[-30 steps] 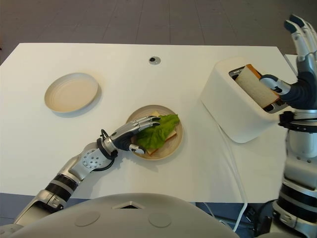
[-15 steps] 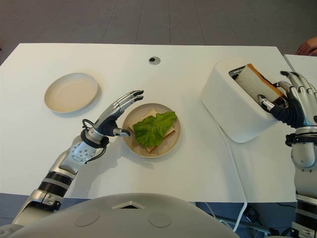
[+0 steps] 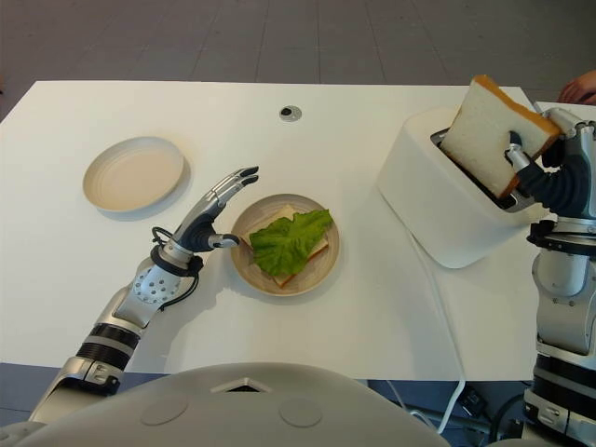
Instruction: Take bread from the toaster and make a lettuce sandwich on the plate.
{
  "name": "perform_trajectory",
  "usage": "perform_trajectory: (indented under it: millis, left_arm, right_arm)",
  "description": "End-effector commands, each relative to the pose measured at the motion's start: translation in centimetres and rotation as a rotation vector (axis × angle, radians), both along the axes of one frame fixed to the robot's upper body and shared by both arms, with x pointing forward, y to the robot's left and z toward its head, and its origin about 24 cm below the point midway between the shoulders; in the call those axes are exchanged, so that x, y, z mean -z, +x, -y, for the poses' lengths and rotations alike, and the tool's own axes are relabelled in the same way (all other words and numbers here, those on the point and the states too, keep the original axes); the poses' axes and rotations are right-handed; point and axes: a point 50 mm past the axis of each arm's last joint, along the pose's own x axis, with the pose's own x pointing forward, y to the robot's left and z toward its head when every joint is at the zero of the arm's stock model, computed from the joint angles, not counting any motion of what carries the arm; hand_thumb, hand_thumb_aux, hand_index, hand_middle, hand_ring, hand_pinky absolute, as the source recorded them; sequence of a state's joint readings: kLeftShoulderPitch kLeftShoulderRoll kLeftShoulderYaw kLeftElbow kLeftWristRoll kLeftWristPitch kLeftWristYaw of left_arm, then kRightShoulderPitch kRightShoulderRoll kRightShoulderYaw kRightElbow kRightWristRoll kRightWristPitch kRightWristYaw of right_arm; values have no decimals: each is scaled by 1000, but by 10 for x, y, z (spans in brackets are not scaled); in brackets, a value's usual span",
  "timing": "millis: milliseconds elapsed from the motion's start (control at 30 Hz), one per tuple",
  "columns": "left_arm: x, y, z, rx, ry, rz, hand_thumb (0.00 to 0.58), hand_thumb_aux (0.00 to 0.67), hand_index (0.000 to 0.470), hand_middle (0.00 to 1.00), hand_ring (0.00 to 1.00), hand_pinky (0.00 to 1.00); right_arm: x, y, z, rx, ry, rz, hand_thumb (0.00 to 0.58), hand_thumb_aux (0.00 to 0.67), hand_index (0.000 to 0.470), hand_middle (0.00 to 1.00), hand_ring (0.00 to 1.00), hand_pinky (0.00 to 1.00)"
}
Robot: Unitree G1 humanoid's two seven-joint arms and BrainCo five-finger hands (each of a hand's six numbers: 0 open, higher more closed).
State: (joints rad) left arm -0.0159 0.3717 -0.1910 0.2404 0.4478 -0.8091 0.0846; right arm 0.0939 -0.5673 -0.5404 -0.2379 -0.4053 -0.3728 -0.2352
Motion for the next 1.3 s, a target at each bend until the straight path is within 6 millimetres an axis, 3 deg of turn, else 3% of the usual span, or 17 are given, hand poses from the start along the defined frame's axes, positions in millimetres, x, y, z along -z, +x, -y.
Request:
perform_trajectory:
  millis: [33, 167, 267, 400, 533, 633, 867, 1033, 1100, 1300]
  left_arm:
    - [2, 2, -4, -44, -57, -15, 0, 0, 0, 0, 0, 0]
    - [-2, 9, -10, -122, -127, 5, 0, 0, 0, 0, 0, 0]
    - [-6, 13, -17, -183, -196, 24, 0, 0, 0, 0, 0, 0]
    - [-14, 17, -29, -270, -330, 54, 0, 0, 0, 0, 0, 0]
    - [-15, 17, -38, -318, -405, 50, 0, 0, 0, 0, 0, 0]
    - [-11, 15, -33, -306, -415, 34, 0, 0, 0, 0, 0, 0]
    - [1, 14, -15, -239, -367, -9, 0, 0, 0, 0, 0, 0]
    - [8, 12, -9, -224, -357, -34, 0, 0, 0, 0, 0, 0]
    - [9, 12, -7, -213, -352, -33, 0, 0, 0, 0, 0, 0]
    - [-10, 6, -2, -138, -282, 90, 0, 0, 0, 0, 0, 0]
  right_arm:
    - [-31, 4, -35, -313, 145, 181, 580, 670, 470, 812, 812, 812]
    - [-21, 21, -76, -613, 302, 65, 580, 670, 470, 808, 808, 808]
    - [8, 36, -104, -741, 382, -125, 580, 670, 470, 808, 808, 808]
    - [73, 41, -137, -790, 500, -424, 580, 670, 470, 808, 808, 808]
    - [111, 35, -148, -769, 613, -577, 580, 670, 470, 808, 808, 808]
    - [133, 27, -151, -729, 688, -656, 580, 670, 470, 800, 800, 800]
    - [144, 11, -181, -786, 827, -717, 580, 670, 470, 784, 784, 784]
    - [134, 9, -184, -793, 871, -671, 580, 670, 470, 784, 784, 784]
    - [140, 8, -186, -761, 805, -705, 580, 670, 470, 780, 780, 780]
    - [174, 3, -181, -583, 391, -815, 580, 670, 470, 753, 753, 753]
